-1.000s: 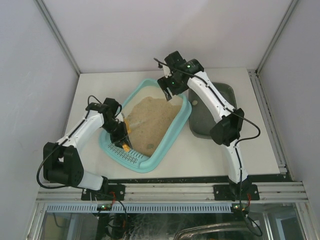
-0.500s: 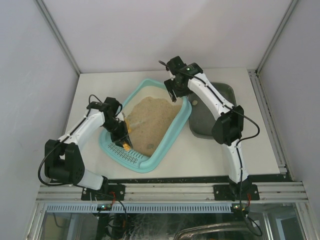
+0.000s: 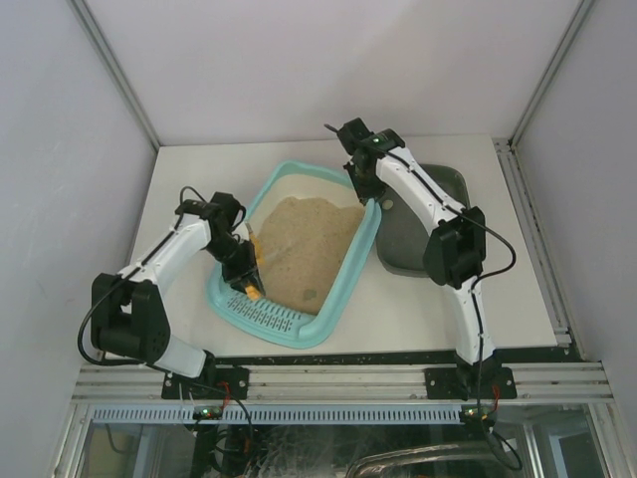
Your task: Clean the litter box
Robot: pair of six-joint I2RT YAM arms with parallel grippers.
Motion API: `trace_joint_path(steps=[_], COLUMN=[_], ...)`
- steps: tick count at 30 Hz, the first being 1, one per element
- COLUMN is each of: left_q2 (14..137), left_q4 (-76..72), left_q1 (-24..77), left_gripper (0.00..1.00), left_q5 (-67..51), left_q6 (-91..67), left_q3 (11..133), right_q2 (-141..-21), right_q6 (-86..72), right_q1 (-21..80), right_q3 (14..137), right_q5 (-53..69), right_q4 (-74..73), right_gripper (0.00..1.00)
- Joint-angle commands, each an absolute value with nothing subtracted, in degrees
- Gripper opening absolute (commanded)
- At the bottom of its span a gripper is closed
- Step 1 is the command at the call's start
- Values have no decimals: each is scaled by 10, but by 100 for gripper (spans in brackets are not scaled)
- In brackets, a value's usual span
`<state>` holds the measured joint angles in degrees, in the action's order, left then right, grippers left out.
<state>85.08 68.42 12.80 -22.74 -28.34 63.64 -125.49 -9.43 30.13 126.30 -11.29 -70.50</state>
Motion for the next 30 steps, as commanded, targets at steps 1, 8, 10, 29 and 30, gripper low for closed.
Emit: trace_joint_path(steps=[1, 8, 10, 29, 30], left_q2=[859, 866, 864, 827, 817], left_q4=[681, 672, 667, 655, 649], left_q1=[125, 126, 131, 300, 300], left_gripper=[0, 0, 0, 0, 0], left_q5=[-214, -261, -288, -354, -360], left_q6=[-271, -256, -239, -275, -290], left_q3=[678, 681, 686, 626, 614], right_q2=[-1256, -1258, -1263, -1326, -1331], right_q6=[35, 137, 161, 258, 260], right_q1=[316, 369, 383, 374, 373], right_q3=[1323, 1313, 1313, 1266, 1270], right_q5=[-60, -75, -77, 4, 4], right_q4=[-688, -584, -556, -283, -275], right_gripper=[0, 0, 0, 0, 0])
